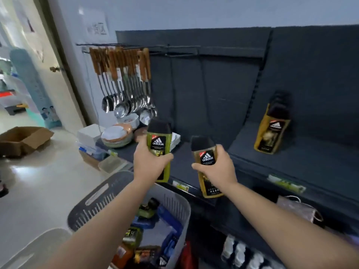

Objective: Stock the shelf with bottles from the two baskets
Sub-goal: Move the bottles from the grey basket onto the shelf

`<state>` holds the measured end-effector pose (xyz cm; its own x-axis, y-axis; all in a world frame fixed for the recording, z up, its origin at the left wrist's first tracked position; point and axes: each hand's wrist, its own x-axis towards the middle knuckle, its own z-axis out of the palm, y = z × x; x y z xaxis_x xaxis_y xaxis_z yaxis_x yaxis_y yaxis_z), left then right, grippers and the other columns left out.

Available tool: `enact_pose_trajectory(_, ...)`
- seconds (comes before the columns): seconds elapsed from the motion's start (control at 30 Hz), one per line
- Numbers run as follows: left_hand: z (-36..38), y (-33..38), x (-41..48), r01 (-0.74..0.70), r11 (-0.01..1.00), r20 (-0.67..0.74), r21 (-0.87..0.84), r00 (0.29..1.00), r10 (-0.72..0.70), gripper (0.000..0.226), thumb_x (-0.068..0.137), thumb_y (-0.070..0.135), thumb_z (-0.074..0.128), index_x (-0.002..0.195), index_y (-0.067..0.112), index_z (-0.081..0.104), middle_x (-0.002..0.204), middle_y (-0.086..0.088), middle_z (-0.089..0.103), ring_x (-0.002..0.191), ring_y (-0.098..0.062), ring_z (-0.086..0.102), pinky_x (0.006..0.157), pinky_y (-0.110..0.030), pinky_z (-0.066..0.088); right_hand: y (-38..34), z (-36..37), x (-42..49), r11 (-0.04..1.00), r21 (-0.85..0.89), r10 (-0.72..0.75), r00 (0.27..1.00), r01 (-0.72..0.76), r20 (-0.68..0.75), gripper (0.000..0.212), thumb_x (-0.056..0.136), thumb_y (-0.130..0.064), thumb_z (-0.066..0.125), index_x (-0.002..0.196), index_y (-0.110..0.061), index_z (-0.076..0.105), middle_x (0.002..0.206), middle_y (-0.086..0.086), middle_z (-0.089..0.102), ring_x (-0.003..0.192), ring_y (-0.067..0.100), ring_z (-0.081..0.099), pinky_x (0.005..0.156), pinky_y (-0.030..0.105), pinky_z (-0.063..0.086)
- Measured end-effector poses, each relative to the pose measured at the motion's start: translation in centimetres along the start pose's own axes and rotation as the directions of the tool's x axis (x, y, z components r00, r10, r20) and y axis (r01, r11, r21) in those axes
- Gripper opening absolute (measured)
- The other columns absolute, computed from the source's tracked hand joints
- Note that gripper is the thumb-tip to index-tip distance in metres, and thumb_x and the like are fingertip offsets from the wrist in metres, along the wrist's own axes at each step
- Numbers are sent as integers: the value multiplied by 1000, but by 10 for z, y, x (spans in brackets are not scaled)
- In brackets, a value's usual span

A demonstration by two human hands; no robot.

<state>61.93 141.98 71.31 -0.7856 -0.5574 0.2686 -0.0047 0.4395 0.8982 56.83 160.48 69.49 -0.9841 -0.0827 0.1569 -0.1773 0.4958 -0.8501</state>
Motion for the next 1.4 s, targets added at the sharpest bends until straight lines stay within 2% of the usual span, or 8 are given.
enact_pose_trajectory(0.23,64,68,-20,-89,981,188,-171,975,121,49,62,15,85,100,23,55,84,11,64,76,1,59,61,-16,41,4,-97,-8,995,-83,35,963,-59,-266,55,59,-42,84,103,-27,54,103,-5,62,94,17,60,80,36,50)
enact_pose_trajectory(0.43,99,99,-33,-152,966,276,-207,939,207,50,64,12,84,98,28,51,87,14,61,76,4,57,56,-3,40,19,-144,-6,996,-10,81,912,-93,-403,52,59,-35,86,98,-26,53,104,-3,63,98,17,61,85,37,51)
enact_pose_trajectory(0.63,131,114,-39,-170,972,326,-165,920,216,58,61,14,84,106,25,49,89,15,59,81,-2,58,61,-13,39,32,-175,-7,994,59,113,862,-96,-495,55,59,-31,88,101,-20,55,103,-2,65,96,17,61,80,32,50)
enact_pose_trajectory(0.77,145,122,-38,-209,977,339,-49,917,213,60,62,20,83,111,22,50,94,8,62,85,-14,59,69,-27,43,36,-190,-2,996,61,91,858,-70,-506,53,62,-29,89,101,-20,54,99,-4,64,91,13,60,74,26,45)
enact_pose_trajectory(0.93,156,128,-28,-130,986,311,-100,938,155,56,60,22,85,103,21,50,86,12,59,77,-1,56,58,-19,39,45,-192,23,995,73,97,879,-71,-466,55,63,-28,89,104,-19,54,102,-4,64,93,14,60,80,29,49)
enact_pose_trajectory(1.1,158,123,-12,-98,991,286,-96,951,122,57,59,22,87,102,22,50,89,12,60,79,-1,57,60,-20,40,54,-173,50,989,121,127,884,-80,-450,57,63,-29,89,106,-19,53,102,-5,63,96,15,61,80,28,49)
enact_pose_trajectory(1.27,161,115,1,-70,995,244,-75,966,86,56,58,23,87,100,23,50,88,11,62,79,-1,59,58,-19,40,56,-156,73,995,95,70,930,-39,-360,56,63,-29,89,106,-23,53,106,-5,64,98,13,59,84,29,47)
enact_pose_trajectory(1.4,165,106,4,-57,996,234,-70,970,72,57,58,24,88,101,23,51,88,11,63,80,-2,60,60,-20,43,65,-141,80,991,131,79,922,-30,-380,56,65,-34,87,104,-21,50,107,0,62,98,16,60,82,29,48)
